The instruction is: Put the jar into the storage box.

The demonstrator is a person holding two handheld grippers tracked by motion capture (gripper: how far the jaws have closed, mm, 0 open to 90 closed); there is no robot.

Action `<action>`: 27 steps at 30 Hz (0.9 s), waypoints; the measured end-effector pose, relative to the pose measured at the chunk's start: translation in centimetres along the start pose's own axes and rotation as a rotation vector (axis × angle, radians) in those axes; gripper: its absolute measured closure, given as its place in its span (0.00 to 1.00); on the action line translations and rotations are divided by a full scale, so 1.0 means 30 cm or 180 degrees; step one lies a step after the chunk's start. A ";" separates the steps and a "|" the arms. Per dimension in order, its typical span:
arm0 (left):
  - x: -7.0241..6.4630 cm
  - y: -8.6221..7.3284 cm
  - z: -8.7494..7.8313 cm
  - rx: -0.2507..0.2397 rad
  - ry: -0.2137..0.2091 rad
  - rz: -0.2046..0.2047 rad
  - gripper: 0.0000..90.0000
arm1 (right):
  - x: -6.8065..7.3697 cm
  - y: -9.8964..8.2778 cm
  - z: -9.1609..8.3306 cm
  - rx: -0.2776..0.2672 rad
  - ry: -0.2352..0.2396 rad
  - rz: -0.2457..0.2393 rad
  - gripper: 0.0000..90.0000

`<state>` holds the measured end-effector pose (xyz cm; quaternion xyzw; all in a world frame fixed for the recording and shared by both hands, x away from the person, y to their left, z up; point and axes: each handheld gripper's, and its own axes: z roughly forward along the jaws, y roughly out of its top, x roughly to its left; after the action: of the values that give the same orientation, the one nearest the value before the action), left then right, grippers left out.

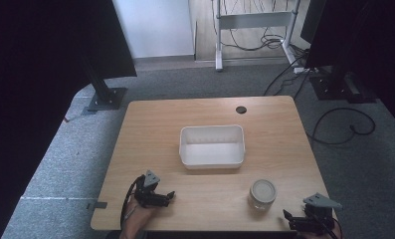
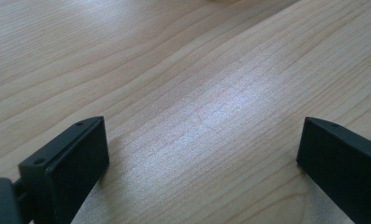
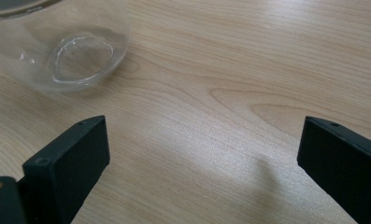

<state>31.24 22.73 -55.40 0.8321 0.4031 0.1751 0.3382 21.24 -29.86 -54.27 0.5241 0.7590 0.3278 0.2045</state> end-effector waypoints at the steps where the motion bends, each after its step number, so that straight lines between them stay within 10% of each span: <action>1: 0.000 0.000 0.000 0.0000 -0.0001 -0.0001 0.02 | -0.001 0.000 -0.002 -0.0006 0.0005 0.0008 0.02; 27: 0.001 0.001 0.001 -0.0005 0.0050 -0.0050 0.02 | 0.007 0.001 -0.033 -0.0087 0.0136 0.0028 0.03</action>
<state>31.29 22.72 -55.42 0.8273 0.4121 0.1793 0.3370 20.53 -29.93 -53.54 0.5174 0.7563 0.3501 0.1940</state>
